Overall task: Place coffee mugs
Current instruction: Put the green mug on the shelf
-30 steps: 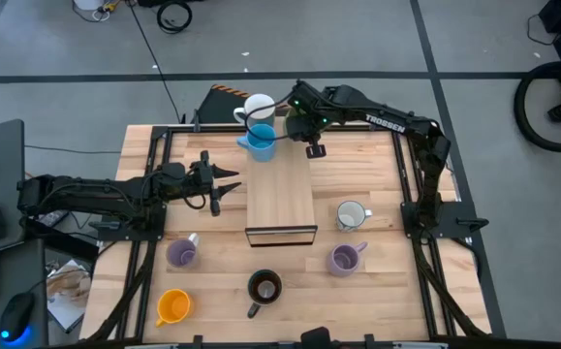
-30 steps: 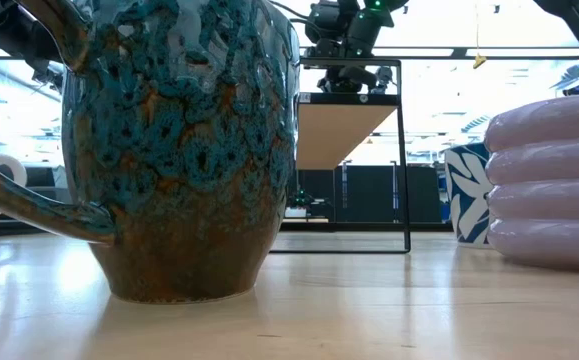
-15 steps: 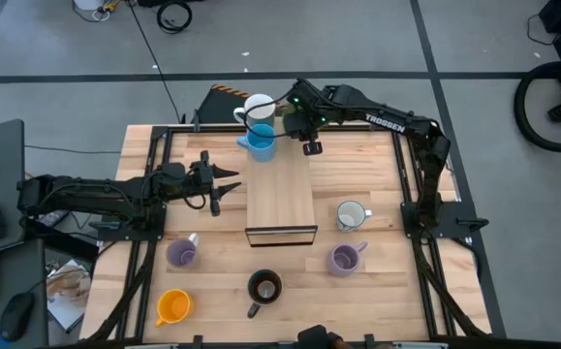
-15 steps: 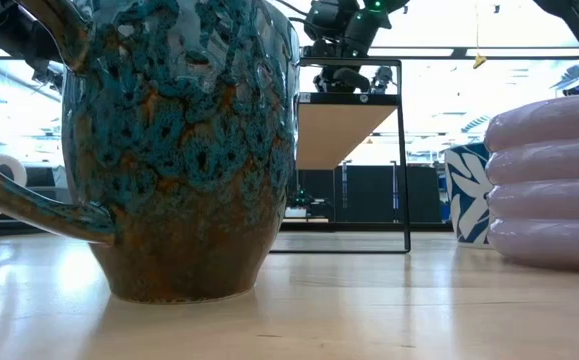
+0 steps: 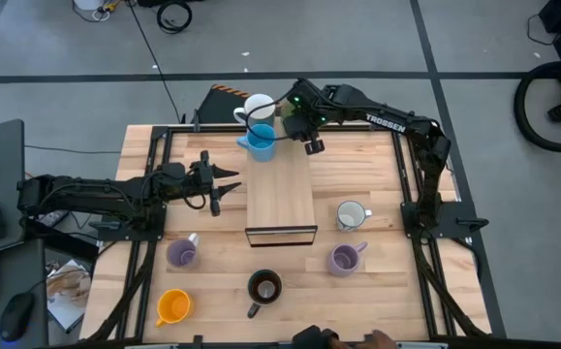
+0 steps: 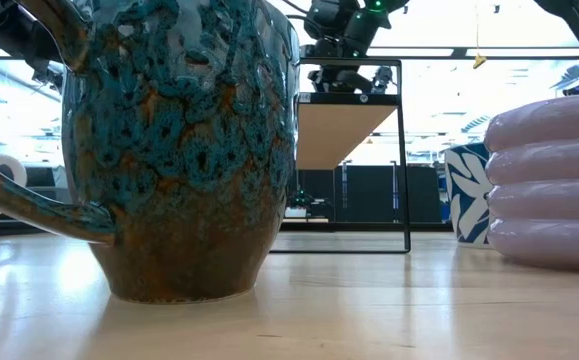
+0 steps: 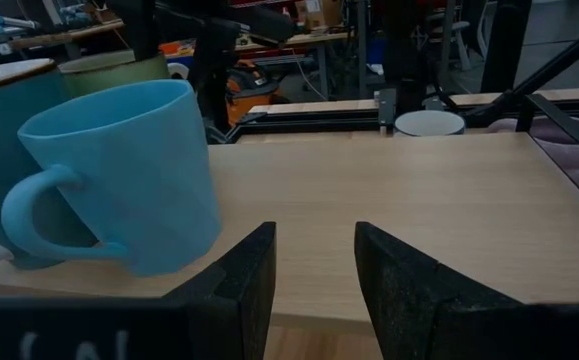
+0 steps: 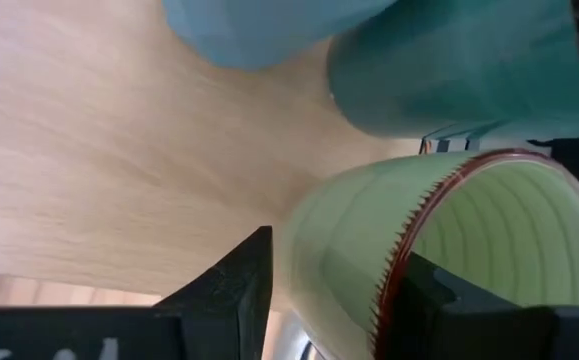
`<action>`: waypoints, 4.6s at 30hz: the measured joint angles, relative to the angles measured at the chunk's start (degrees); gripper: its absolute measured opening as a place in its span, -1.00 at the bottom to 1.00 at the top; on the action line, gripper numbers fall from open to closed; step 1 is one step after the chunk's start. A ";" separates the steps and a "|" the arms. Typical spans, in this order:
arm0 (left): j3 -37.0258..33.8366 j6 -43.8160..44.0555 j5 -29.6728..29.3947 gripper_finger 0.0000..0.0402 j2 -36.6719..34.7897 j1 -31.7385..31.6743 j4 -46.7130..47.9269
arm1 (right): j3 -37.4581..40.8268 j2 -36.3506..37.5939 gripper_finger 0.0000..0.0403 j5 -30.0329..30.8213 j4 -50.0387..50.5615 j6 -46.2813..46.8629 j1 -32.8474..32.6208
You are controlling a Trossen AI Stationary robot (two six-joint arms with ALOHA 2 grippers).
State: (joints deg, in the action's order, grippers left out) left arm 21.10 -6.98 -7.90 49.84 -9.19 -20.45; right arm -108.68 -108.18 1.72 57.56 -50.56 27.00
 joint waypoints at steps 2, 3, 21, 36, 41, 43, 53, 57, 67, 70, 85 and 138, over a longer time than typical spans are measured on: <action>0.00 0.00 -0.02 -0.28 0.00 0.00 0.02 | 0.00 0.00 -0.26 0.12 -0.02 -1.04 0.00; 0.00 0.00 -0.02 -0.28 0.00 0.00 0.02 | 0.00 0.00 -0.26 0.13 -0.02 -1.48 0.00; 0.00 0.22 -0.03 -0.28 0.00 0.00 -0.64 | 0.04 0.02 -0.27 -2.98 -5.03 -6.20 -0.24; 0.00 0.28 -0.04 -0.28 0.00 0.02 -0.63 | 0.04 2.82 0.03 2.91 -5.38 0.93 -1.37; 0.00 0.28 -0.04 -0.28 0.00 0.02 -0.51 | 0.06 4.07 0.09 10.43 -3.92 2.77 -3.29; 0.00 0.28 -0.04 -0.28 0.00 0.02 -0.38 | 0.07 5.01 0.09 11.92 -3.33 4.01 -4.02; 0.00 0.24 -0.02 -0.28 0.00 0.02 0.14 | 7.75 12.63 0.09 14.77 -2.96 16.75 -4.55; 0.00 -0.11 -0.02 -0.28 0.00 0.02 0.20 | 18.44 18.16 0.09 16.80 -11.27 19.57 -4.87; 0.02 -0.13 -0.02 -0.28 0.00 0.02 0.15 | 44.09 28.57 0.09 15.75 -43.39 19.97 -3.13; 0.00 -0.14 -0.02 -0.28 0.00 0.02 0.15 | 47.28 28.85 0.09 14.94 -47.46 19.95 -1.88; 0.01 -1.00 0.00 -0.28 0.02 0.00 0.14 | 49.55 27.82 0.09 9.10 -53.00 16.93 5.48; 0.02 -1.77 0.04 -0.28 0.02 0.07 -1.46 | 47.60 21.20 -0.29 -31.98 -59.65 18.49 20.38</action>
State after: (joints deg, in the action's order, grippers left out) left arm 21.12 -8.75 -7.86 49.87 -9.13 -21.91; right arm -61.08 -86.98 -30.26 -2.09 -32.08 47.39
